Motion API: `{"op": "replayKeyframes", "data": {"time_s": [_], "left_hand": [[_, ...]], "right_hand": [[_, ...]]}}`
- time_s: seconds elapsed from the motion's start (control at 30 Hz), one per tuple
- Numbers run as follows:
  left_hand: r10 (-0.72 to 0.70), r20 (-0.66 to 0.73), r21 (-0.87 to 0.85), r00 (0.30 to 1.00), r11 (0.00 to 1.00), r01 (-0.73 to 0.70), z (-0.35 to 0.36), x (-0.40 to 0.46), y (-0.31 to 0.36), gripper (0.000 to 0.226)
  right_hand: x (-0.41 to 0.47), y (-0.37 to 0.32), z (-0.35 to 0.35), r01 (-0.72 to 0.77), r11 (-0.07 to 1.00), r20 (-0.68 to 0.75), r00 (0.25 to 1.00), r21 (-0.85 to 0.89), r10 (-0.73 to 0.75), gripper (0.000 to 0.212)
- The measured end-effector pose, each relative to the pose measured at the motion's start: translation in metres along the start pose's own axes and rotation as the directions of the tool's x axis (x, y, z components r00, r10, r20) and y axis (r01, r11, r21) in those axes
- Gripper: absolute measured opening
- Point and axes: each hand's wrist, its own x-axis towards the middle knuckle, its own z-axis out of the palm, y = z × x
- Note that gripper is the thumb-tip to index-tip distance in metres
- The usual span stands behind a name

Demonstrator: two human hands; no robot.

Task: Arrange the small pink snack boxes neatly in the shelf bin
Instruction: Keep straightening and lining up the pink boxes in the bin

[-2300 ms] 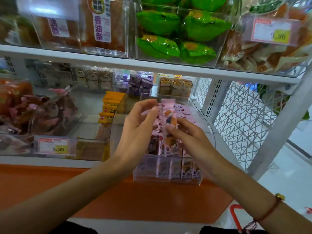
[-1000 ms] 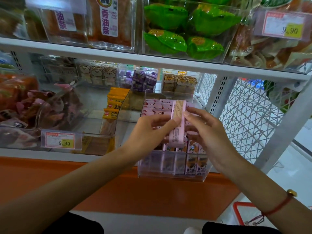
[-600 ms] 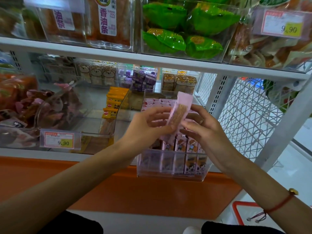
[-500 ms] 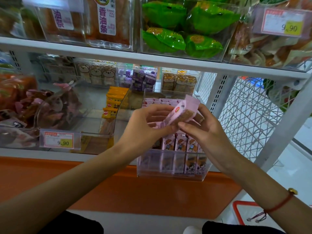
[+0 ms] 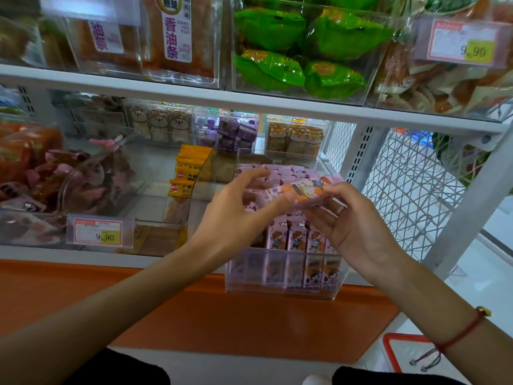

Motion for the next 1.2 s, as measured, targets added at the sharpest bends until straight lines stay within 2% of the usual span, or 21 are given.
{"op": "replayKeyframes", "data": {"time_s": [0.1, 0.27, 0.43, 0.57, 0.63, 0.7, 0.77, 0.83, 0.9, 1.03, 1.1, 1.2], "left_hand": [[0.022, -0.014, -0.068, 1.0, 0.997, -0.023, 0.001, -0.001, 0.002, 0.051], [0.062, -0.069, -0.075, 0.996, 0.995, -0.067, 0.004, -0.004, 0.002, 0.03], [0.063, 0.009, 0.037, 0.998, 0.997, -0.063, 0.007, -0.004, -0.007, 0.053], [0.064, -0.01, 0.062, 0.998, 0.996, -0.063, 0.006, -0.004, -0.01, 0.047], [0.061, -0.02, 0.066, 0.998, 0.996, -0.06, 0.005, -0.004, -0.009, 0.047], [0.057, -0.027, -0.004, 0.998, 0.998, -0.057, 0.004, -0.003, -0.006, 0.046], [0.043, -0.036, -0.137, 0.998, 0.989, -0.047, 0.002, -0.002, -0.003, 0.044], [0.013, -0.047, -0.227, 0.999, 0.974, -0.023, 0.002, -0.001, -0.003, 0.042], [-0.006, -0.027, -0.27, 1.0, 0.963, -0.001, 0.003, 0.0, -0.004, 0.041], [-0.035, -0.056, -0.339, 0.998, 0.941, 0.014, 0.002, 0.002, -0.004, 0.054], [-0.081, -0.048, -0.421, 0.996, 0.906, 0.054, -0.001, 0.004, -0.004, 0.044], [-0.115, 0.027, -0.42, 0.993, 0.9, 0.116, -0.002, 0.006, -0.006, 0.037]], "right_hand": [[0.001, -0.001, -0.003, -0.051, 0.993, -0.013, 0.999, 0.105, 0.052, 0.006], [0.002, 0.0, 0.001, -0.057, 0.987, 0.008, 0.998, 0.15, 0.057, 0.012], [0.003, 0.002, 0.002, 0.072, 0.997, 0.081, 0.994, 0.031, -0.074, 0.043], [0.0, 0.003, 0.005, 0.199, 0.973, 0.153, 0.972, -0.115, -0.18, 0.044], [0.0, 0.003, 0.005, 0.22, 0.966, 0.147, 0.969, -0.134, -0.2, 0.049], [0.0, 0.004, 0.004, 0.217, 0.958, 0.133, 0.972, -0.19, -0.194, 0.057], [0.0, 0.006, 0.005, 0.178, 0.919, 0.134, 0.981, -0.351, -0.139, 0.059], [-0.001, 0.01, 0.006, 0.153, 0.858, 0.149, 0.985, -0.49, -0.091, 0.048], [-0.003, 0.012, 0.006, 0.203, 0.815, 0.18, 0.976, -0.543, -0.123, 0.033], [-0.004, 0.011, 0.002, 0.296, 0.658, 0.207, 0.955, -0.692, -0.213, 0.03], [-0.001, 0.013, -0.002, 0.304, 0.587, 0.205, 0.951, -0.751, -0.23, 0.029], [-0.001, 0.014, -0.007, 0.302, 0.523, 0.214, 0.951, -0.797, -0.222, 0.029]]}}
